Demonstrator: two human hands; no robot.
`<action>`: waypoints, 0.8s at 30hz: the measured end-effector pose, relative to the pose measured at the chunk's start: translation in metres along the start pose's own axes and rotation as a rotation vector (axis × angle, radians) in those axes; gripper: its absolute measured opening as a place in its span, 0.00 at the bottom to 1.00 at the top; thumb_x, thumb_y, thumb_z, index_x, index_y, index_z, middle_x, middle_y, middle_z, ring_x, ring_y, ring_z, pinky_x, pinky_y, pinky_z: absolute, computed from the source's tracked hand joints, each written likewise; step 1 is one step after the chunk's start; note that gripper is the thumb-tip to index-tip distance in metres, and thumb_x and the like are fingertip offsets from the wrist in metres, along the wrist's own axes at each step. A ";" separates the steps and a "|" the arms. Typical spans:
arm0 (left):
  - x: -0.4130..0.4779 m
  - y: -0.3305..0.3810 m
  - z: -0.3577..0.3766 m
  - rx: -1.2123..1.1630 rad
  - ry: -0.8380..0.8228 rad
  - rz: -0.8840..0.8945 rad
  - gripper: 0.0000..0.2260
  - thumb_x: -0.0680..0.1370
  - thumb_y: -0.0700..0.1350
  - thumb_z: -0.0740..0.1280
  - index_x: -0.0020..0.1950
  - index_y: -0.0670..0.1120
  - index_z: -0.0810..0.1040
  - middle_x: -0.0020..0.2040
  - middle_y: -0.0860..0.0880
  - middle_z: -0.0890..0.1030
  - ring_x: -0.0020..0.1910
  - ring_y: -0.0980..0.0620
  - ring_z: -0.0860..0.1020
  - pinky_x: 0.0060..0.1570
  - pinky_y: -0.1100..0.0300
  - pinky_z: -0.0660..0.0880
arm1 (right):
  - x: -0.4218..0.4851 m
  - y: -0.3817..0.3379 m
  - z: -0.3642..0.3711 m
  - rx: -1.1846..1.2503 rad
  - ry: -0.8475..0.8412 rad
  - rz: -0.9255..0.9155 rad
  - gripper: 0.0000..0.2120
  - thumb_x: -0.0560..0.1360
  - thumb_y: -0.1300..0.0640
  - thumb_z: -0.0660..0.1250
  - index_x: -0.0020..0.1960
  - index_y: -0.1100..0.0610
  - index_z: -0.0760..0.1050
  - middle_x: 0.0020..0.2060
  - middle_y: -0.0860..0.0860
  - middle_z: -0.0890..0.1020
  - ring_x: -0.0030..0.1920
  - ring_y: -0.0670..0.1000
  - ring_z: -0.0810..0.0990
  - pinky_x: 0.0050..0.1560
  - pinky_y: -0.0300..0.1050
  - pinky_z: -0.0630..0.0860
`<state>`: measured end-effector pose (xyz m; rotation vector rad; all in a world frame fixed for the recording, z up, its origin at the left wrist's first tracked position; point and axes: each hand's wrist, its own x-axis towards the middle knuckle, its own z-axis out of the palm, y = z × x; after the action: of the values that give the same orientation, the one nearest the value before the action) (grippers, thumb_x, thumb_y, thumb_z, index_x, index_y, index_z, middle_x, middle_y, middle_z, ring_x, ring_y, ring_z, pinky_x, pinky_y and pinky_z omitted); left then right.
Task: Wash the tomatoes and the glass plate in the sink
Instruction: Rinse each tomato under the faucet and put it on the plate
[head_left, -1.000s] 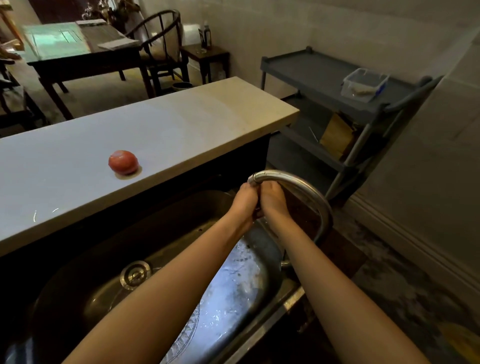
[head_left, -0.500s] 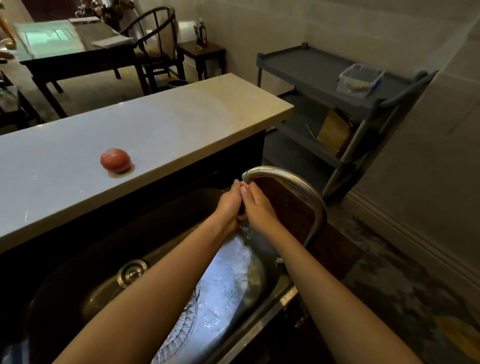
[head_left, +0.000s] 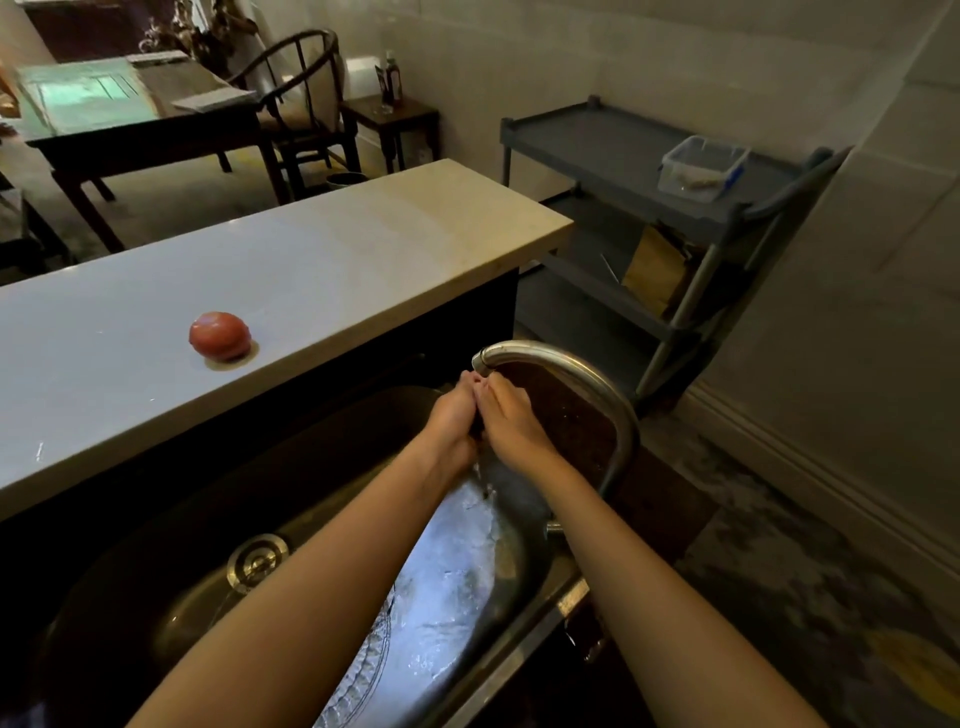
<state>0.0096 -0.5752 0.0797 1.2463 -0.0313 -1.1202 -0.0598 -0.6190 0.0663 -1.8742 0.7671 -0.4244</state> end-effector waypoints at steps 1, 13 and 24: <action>-0.002 0.001 0.000 -0.021 -0.016 -0.027 0.17 0.82 0.52 0.54 0.56 0.42 0.76 0.47 0.44 0.79 0.49 0.48 0.78 0.48 0.54 0.75 | -0.001 0.005 -0.003 -0.038 -0.037 -0.021 0.11 0.80 0.50 0.52 0.59 0.51 0.68 0.56 0.49 0.69 0.63 0.54 0.68 0.66 0.55 0.69; -0.016 0.006 -0.033 0.239 -0.120 0.156 0.14 0.81 0.45 0.59 0.62 0.39 0.75 0.26 0.53 0.80 0.26 0.61 0.77 0.32 0.66 0.75 | -0.005 0.014 -0.003 0.138 0.065 -0.021 0.22 0.72 0.57 0.70 0.64 0.46 0.68 0.59 0.48 0.76 0.53 0.44 0.76 0.46 0.31 0.71; -0.028 0.012 -0.059 0.864 -0.031 0.438 0.15 0.78 0.44 0.64 0.65 0.47 0.75 0.60 0.47 0.78 0.58 0.51 0.76 0.54 0.61 0.72 | -0.023 0.013 0.013 0.210 0.166 0.021 0.20 0.71 0.54 0.71 0.61 0.48 0.69 0.58 0.50 0.76 0.58 0.49 0.76 0.57 0.47 0.76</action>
<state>0.0371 -0.5150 0.0809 1.8566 -0.8464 -0.7394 -0.0730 -0.5986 0.0504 -1.6484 0.8186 -0.6284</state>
